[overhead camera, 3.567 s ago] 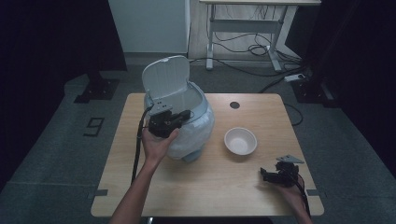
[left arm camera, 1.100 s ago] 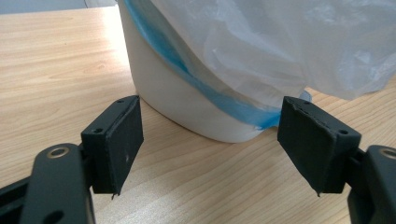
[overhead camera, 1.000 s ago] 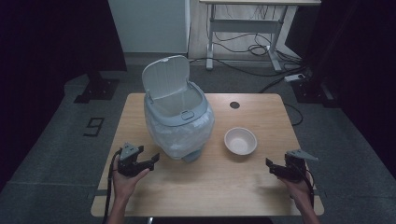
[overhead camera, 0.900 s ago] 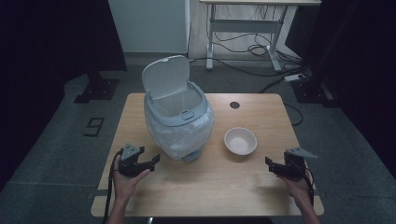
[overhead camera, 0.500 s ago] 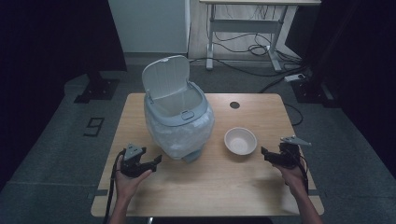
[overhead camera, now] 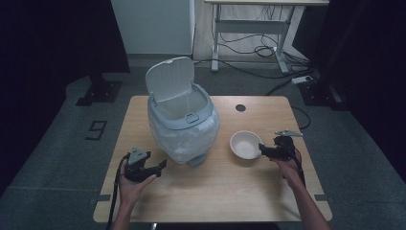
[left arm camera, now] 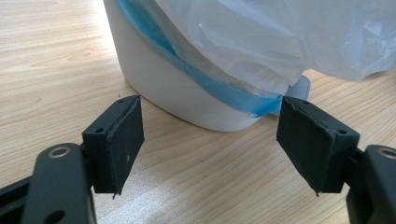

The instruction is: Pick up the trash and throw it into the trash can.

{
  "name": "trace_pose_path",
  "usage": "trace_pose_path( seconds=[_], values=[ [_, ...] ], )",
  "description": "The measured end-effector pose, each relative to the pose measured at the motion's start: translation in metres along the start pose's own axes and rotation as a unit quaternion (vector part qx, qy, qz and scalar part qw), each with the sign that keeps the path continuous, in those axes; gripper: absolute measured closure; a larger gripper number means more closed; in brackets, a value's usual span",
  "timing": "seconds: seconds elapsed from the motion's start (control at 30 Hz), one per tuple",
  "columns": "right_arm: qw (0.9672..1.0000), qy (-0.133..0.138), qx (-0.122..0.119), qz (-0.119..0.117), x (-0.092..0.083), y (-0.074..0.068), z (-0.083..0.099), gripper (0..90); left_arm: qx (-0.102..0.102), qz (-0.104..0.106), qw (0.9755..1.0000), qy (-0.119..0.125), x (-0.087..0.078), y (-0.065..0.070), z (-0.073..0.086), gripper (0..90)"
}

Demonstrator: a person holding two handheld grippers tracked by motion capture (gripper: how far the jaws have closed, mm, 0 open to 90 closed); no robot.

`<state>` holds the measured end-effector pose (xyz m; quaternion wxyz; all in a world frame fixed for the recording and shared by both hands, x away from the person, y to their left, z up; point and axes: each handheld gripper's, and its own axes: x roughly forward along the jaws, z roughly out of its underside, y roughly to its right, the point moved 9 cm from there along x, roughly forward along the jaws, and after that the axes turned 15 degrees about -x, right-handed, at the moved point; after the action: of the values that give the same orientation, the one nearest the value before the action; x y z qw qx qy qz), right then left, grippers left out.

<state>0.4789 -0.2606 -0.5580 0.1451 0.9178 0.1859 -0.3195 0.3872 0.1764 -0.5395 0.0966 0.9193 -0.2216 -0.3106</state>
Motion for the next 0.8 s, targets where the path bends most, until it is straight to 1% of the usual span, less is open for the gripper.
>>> trace_pose_path(
  seconds=[0.2, 0.33, 0.47, 0.57, 0.67, 0.77, 0.8],
  values=[
    [0.9999, -0.017, 0.002, -0.001, 0.021, 0.0, 0.003, 22.5, -0.003, 0.001, 1.0, -0.002, 0.001, -0.001, 0.001, 23.1],
    [0.9997, -0.024, 0.004, -0.006, 0.03, -0.002, 0.004, 24.8, -0.001, 0.001, 1.0, -0.005, 0.002, -0.001, 0.002, 23.1],
    [0.9994, -0.033, 0.002, -0.013, 0.037, -0.007, 0.006, 30.1, -0.002, 0.0, 1.0, -0.005, 0.002, -0.001, 0.003, 23.2],
    [0.9988, -0.044, -0.001, -0.022, 0.041, -0.01, 0.009, 37.2, -0.002, 0.0, 1.0, -0.006, 0.002, -0.001, 0.003, 23.2],
    [0.9976, -0.054, -0.009, -0.042, 0.042, -0.014, 0.014, 47.8, -0.002, 0.0, 1.0, -0.009, 0.003, -0.001, 0.004, 23.3],
    [0.9965, -0.06, -0.01, -0.057, 0.042, -0.016, 0.017, 62.0, -0.002, 0.0, 0.9999, -0.01, 0.003, -0.001, 0.004, 23.3],
    [0.9962, -0.062, -0.008, -0.061, 0.041, -0.016, 0.018, 64.7, -0.001, 0.0, 0.9999, -0.01, 0.003, -0.001, 0.005, 23.3]
  ],
)
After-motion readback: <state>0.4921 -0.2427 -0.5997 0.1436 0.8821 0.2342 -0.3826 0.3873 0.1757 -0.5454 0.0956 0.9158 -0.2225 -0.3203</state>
